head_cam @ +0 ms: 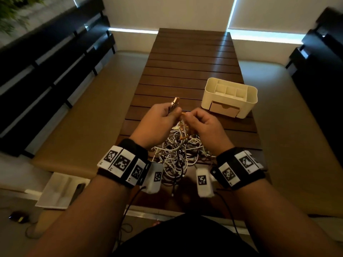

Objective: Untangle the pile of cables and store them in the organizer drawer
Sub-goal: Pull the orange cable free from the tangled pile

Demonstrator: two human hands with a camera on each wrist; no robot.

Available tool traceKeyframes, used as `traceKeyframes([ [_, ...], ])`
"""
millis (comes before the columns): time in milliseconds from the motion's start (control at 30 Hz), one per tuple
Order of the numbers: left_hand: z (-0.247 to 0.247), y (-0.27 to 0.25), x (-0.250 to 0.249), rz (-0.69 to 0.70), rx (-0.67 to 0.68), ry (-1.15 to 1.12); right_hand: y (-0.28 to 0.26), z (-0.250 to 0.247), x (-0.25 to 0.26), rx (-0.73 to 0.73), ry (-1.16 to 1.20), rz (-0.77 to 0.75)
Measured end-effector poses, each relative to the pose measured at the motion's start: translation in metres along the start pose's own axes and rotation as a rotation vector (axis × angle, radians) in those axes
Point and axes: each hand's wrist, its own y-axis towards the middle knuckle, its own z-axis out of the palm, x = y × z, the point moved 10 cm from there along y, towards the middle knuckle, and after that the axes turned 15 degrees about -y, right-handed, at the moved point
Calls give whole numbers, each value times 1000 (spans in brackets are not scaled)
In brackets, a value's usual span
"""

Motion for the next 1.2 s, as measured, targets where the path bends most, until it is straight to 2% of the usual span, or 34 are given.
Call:
traceKeyframes([
  [67, -7, 1, -12, 43, -78, -149, -3, 13, -13, 43, 29, 29],
  [133, -21, 2, -19, 50, -181, -382, -8, 24, -27, 81, -48, 51],
  [200, -34, 1, -16, 44, -240, -462, -12, 24, -43, 87, -146, 100],
  [267, -38, -3, 1, -21, -240, -415, -12, 12, -48, 36, -171, 161],
  [333, -32, -10, 33, -166, -172, -212, -8, -14, -39, -100, -118, 184],
  [400, -22, -24, 72, -336, -68, -12, -3, -46, -19, -264, -82, 123],
  [467, -19, -36, 91, -393, -39, 53, 1, -63, 1, -323, -108, 32],
  [533, -24, -36, 83, -331, -89, 84, 4, -58, 9, -254, -197, -10],
  [633, -34, -26, 50, -183, -171, 129, 5, -23, 4, -33, -403, -4],
  [700, -30, -18, 35, -126, -128, 121, 2, -1, -1, 64, -474, -2],
  [833, 1, -14, 35, -129, 50, 116, 3, 8, 5, 56, -474, -44],
  [1000, 1, -13, 39, -121, 35, 29, 5, 1, 7, 14, -378, -63],
  [1067, -4, -12, 30, -83, -7, -97, 2, 5, 3, 16, -308, -57],
  [1200, -31, -11, 13, -54, -214, -510, -7, 11, -25, 51, -322, 17],
])
